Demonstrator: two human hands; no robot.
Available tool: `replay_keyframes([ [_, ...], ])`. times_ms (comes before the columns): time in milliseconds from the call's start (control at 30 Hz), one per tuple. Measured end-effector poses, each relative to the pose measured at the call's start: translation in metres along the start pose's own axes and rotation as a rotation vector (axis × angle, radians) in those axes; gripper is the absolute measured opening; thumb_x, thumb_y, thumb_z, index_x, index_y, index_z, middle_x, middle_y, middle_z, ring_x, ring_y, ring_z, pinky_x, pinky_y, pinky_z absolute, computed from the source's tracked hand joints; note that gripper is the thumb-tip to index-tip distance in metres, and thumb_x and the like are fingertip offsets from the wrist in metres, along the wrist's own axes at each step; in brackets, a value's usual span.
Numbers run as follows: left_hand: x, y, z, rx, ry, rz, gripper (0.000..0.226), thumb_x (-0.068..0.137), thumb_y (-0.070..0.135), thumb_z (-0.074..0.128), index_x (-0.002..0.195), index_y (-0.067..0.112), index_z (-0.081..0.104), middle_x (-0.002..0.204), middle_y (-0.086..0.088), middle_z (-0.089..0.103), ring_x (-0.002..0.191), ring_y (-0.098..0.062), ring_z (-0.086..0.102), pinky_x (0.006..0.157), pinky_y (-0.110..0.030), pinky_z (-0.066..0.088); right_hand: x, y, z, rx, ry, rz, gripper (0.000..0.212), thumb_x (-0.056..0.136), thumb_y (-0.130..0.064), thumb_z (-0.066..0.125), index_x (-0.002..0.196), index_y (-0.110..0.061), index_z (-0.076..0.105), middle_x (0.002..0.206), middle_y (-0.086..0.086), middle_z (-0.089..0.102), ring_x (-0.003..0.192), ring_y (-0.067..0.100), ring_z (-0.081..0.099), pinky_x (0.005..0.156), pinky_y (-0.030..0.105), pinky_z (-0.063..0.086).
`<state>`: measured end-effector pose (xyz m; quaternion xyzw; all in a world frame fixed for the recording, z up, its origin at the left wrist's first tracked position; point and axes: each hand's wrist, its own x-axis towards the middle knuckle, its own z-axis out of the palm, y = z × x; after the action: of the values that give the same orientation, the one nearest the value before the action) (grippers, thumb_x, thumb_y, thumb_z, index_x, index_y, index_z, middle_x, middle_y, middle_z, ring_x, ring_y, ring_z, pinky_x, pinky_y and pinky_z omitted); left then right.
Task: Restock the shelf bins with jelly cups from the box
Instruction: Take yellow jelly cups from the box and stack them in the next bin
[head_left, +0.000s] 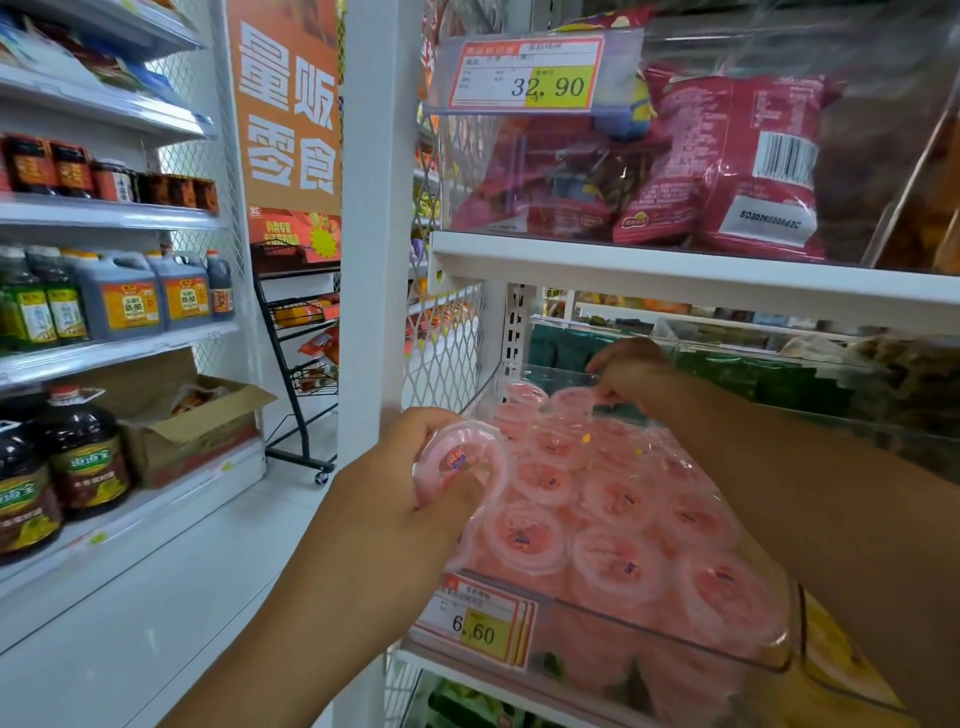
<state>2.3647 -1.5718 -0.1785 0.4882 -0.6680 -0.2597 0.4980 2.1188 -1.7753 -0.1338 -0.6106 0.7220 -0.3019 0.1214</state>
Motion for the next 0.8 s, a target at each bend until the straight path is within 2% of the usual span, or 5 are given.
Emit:
replay_keyframes([
  [300, 0.01, 0.012, 0.004, 0.039, -0.04, 0.029, 0.021, 0.092, 0.04, 0.057, 0.111, 0.048, 0.052, 0.085, 0.021, 0.065, 0.073, 0.01, 0.062, 0.057, -0.001, 0.041, -0.034, -0.026, -0.025, -0.178, -0.052, -0.242, 0.029, 0.09, -0.012, 0.063, 0.119, -0.018, 0.065, 0.129, 0.002, 0.059, 0.115, 0.022, 0.057, 0.1, 0.032, 0.047],
  [400, 0.026, 0.018, 0.012, -0.032, -0.049, -0.011, 0.035, 0.091, 0.037, 0.062, 0.12, 0.047, 0.046, 0.092, 0.013, 0.062, 0.065, -0.004, 0.067, 0.054, -0.012, 0.051, -0.076, -0.041, -0.056, 0.391, -0.513, -0.276, 0.02, 0.093, -0.011, 0.059, 0.112, -0.015, 0.065, 0.123, 0.015, 0.064, 0.103, 0.023, 0.064, 0.088, 0.032, 0.055],
  [500, 0.042, 0.021, 0.019, -0.037, -0.036, -0.051, 0.046, 0.086, 0.04, 0.068, 0.125, 0.044, 0.045, 0.096, 0.01, 0.063, 0.066, -0.006, 0.067, 0.052, -0.017, 0.051, -0.115, -0.047, -0.071, 0.532, -0.817, -0.349, 0.033, 0.083, -0.017, 0.061, 0.115, -0.009, 0.065, 0.113, 0.018, 0.068, 0.09, 0.023, 0.068, 0.078, 0.032, 0.058],
  [667, 0.053, 0.022, 0.031, -0.007, -0.051, -0.04, 0.049, 0.085, 0.037, 0.069, 0.125, 0.042, 0.041, 0.09, 0.014, 0.059, 0.07, 0.0, 0.064, 0.06, -0.024, 0.052, -0.12, -0.043, -0.055, 0.468, -0.53, -0.356, 0.019, 0.083, 0.003, 0.067, 0.102, 0.0, 0.069, 0.098, 0.021, 0.071, 0.075, 0.023, 0.067, 0.068, 0.027, 0.059],
  [800, 0.05, 0.017, 0.028, -0.064, -0.113, -0.034, 0.058, 0.084, 0.028, 0.068, 0.13, 0.045, 0.037, 0.108, 0.02, 0.053, 0.079, 0.003, 0.059, 0.061, -0.02, 0.046, -0.072, -0.025, -0.059, 0.079, -0.125, -0.218, 0.014, 0.087, -0.015, 0.069, 0.099, -0.009, 0.071, 0.091, 0.007, 0.071, 0.075, 0.017, 0.066, 0.07, 0.024, 0.056],
])
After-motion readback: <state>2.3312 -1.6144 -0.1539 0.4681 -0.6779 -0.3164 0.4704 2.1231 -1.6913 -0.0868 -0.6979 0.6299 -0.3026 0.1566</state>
